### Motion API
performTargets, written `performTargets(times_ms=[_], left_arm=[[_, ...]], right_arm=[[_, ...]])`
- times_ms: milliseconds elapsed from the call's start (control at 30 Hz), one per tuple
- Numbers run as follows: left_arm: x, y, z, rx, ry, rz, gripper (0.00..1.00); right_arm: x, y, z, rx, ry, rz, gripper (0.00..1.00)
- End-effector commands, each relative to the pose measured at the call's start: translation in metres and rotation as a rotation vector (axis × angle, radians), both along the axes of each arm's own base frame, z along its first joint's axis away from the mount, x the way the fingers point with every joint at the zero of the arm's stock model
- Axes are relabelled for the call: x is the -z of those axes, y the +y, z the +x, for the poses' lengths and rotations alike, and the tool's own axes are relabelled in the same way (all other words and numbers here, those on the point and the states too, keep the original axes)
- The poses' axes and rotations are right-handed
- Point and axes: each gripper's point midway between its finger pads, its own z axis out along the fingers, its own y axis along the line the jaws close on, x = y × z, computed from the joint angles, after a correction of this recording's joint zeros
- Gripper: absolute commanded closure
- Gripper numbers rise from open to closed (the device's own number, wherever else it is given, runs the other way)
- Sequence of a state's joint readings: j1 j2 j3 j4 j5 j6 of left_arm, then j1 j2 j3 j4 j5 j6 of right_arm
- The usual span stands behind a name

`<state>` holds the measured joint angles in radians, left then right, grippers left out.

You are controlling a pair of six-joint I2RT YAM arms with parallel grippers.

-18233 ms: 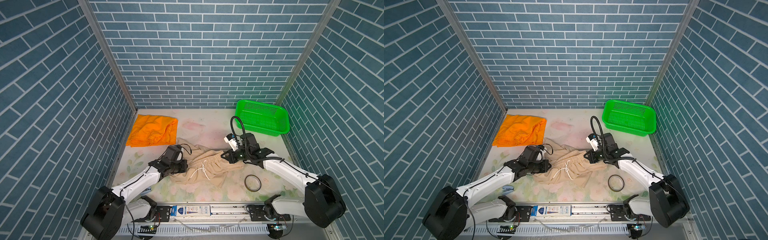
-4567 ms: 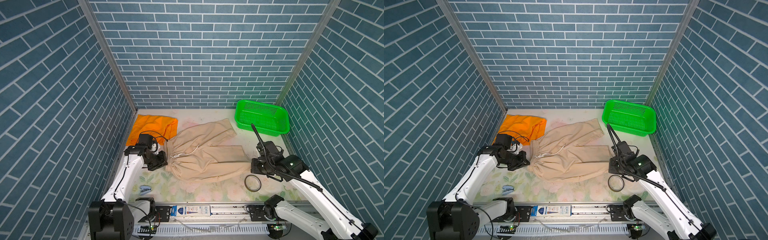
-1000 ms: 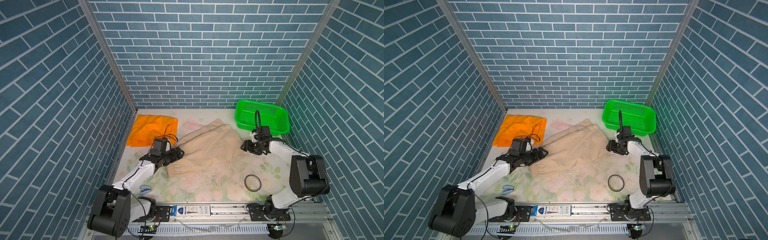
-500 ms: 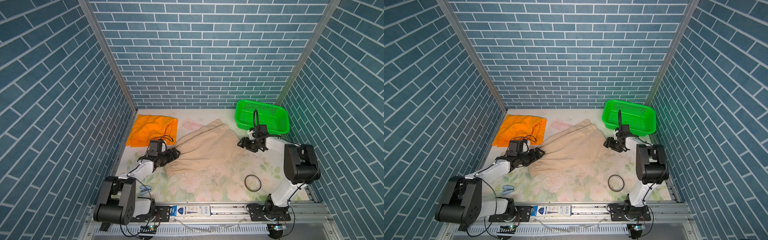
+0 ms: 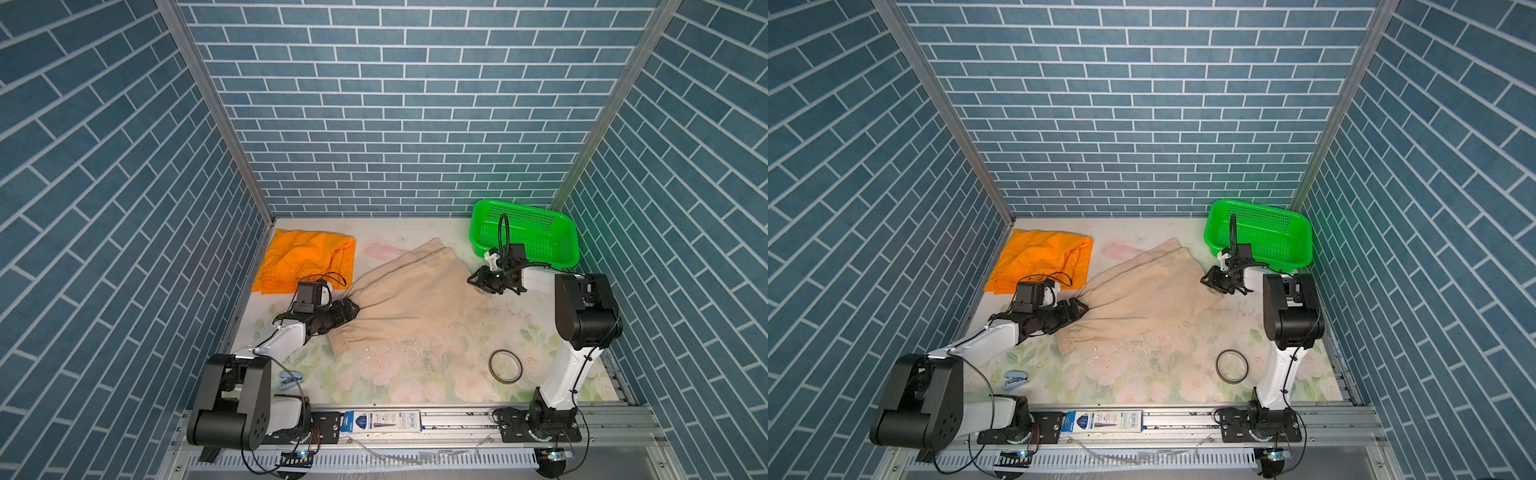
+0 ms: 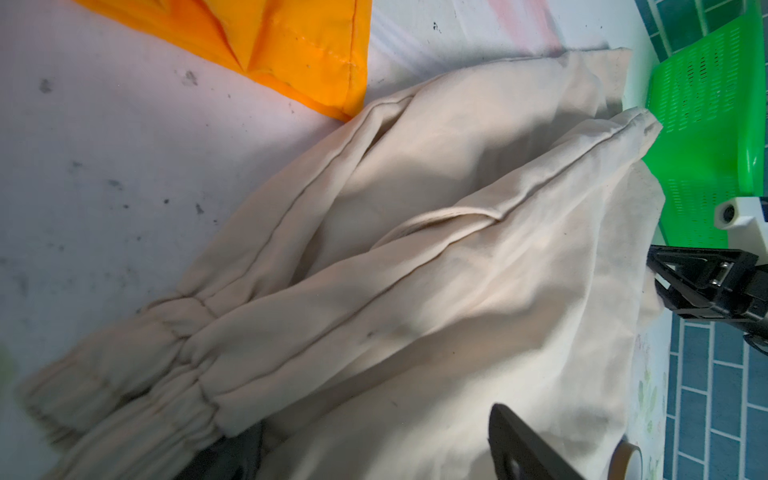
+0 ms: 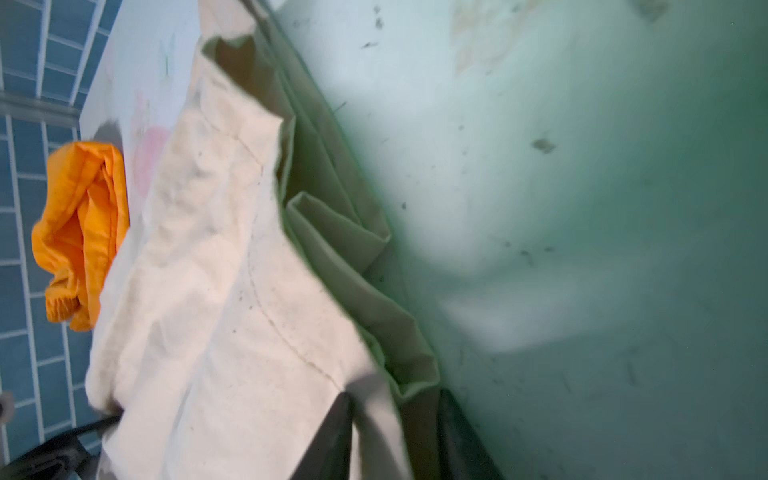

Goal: Fold and stack the shorts

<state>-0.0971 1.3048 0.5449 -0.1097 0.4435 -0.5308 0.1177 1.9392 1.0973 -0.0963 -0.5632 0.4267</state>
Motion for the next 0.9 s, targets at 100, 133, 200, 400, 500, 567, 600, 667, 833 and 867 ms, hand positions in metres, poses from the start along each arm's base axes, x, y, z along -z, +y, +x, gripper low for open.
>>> performTargets(times_ms=[100, 133, 200, 400, 500, 567, 600, 667, 833, 867], left_arm=[[0.001, 0.022, -0.019, 0.003, 0.108, 0.138, 0.13], [-0.002, 0.023, -0.019, 0.010, 0.105, 0.148, 0.13], [-0.006, 0.028, -0.020, 0.012, 0.114, 0.181, 0.13], [-0.014, 0.033, -0.021, 0.052, 0.133, 0.242, 0.14], [-0.014, 0.029, -0.020, 0.065, 0.130, 0.219, 0.14], [-0.014, 0.023, -0.019, 0.082, 0.122, 0.189, 0.14], [-0.014, 0.020, -0.019, 0.091, 0.121, 0.179, 0.15], [-0.012, 0.019, -0.020, 0.096, 0.128, 0.175, 0.15], [-0.012, 0.015, -0.020, 0.107, 0.128, 0.155, 0.15], [-0.011, 0.016, -0.021, 0.103, 0.137, 0.158, 0.15]], right_arm=[[0.006, 0.007, -0.009, 0.011, 0.041, 0.073, 0.98], [0.004, 0.006, -0.010, 0.015, 0.040, 0.076, 1.00], [0.003, 0.000, -0.015, 0.031, 0.049, 0.070, 1.00], [0.005, -0.030, -0.063, 0.108, 0.130, 0.035, 1.00], [0.003, -0.041, -0.101, 0.163, 0.162, -0.004, 1.00], [0.000, -0.045, -0.124, 0.194, 0.171, -0.006, 1.00], [-0.001, -0.048, -0.133, 0.210, 0.170, -0.019, 1.00], [-0.008, -0.057, -0.139, 0.231, 0.130, -0.062, 1.00], [-0.044, -0.064, -0.112, 0.179, 0.020, -0.144, 0.80], [-0.047, -0.064, -0.108, 0.166, 0.021, -0.153, 0.68]])
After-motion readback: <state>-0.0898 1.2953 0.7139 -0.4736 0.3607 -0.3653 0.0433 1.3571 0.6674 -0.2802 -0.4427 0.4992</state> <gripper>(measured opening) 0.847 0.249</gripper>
